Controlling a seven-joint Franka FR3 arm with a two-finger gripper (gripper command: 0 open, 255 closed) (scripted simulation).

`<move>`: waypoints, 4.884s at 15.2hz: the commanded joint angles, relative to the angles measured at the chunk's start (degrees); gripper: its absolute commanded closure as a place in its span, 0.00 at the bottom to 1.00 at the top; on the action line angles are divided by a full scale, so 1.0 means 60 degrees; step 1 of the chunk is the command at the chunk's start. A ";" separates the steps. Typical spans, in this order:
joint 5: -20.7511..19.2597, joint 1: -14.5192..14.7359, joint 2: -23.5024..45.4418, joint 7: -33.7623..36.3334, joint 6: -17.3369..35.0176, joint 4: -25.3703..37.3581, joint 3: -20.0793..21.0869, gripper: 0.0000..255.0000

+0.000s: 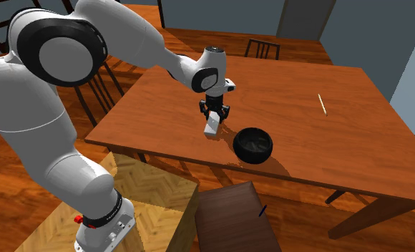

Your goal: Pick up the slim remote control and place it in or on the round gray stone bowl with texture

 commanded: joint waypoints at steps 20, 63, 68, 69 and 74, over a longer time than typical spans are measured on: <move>-0.0567 0.0097 -0.1254 0.0371 -0.2291 0.1104 -0.0061 1.00; -0.0235 -0.1999 -0.0928 -0.4081 -0.2776 0.1895 -0.2276 1.00; -0.0127 -0.2019 -0.0766 -0.4153 -0.2359 0.1612 -0.2274 1.00; -0.0127 -0.2019 -0.0765 -0.4153 -0.2359 0.1612 -0.2273 1.00; -0.0127 -0.2019 -0.0765 -0.4153 -0.2359 0.1612 -0.2273 1.00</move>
